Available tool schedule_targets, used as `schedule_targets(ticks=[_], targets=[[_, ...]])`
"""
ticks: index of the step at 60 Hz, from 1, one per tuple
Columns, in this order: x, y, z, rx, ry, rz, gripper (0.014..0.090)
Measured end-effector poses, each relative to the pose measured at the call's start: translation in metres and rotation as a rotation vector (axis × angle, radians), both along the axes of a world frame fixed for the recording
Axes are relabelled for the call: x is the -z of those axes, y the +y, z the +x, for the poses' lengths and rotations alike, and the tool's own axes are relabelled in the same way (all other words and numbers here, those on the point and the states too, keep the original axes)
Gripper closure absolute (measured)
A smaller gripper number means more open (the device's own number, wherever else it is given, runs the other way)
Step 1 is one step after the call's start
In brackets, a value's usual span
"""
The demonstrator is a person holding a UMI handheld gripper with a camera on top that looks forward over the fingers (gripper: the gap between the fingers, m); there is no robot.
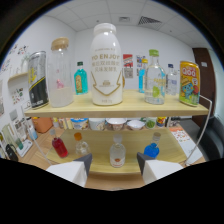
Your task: Make me a cup of Mojito.
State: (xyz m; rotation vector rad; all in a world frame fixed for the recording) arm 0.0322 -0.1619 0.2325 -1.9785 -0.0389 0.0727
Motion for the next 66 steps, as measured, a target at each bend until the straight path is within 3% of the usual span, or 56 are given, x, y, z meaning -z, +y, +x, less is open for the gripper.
schedule_targets(ticks=[10,25,40,54,66], targets=[[0.029,0.035,0.006,0.022,-0.013,-0.059,0.0306],[0.050,0.053,0.007,0.037,-0.010,-0.095,0.0682],[0.046,0.047,0.008,0.029,-0.002,-0.097,0.0699],[-0.001,-0.001,0.024,0.008,-0.033,-0.012,0.0700],[0.031,-0.050,0.078,0.093,-0.053,-0.079,0.0701]])
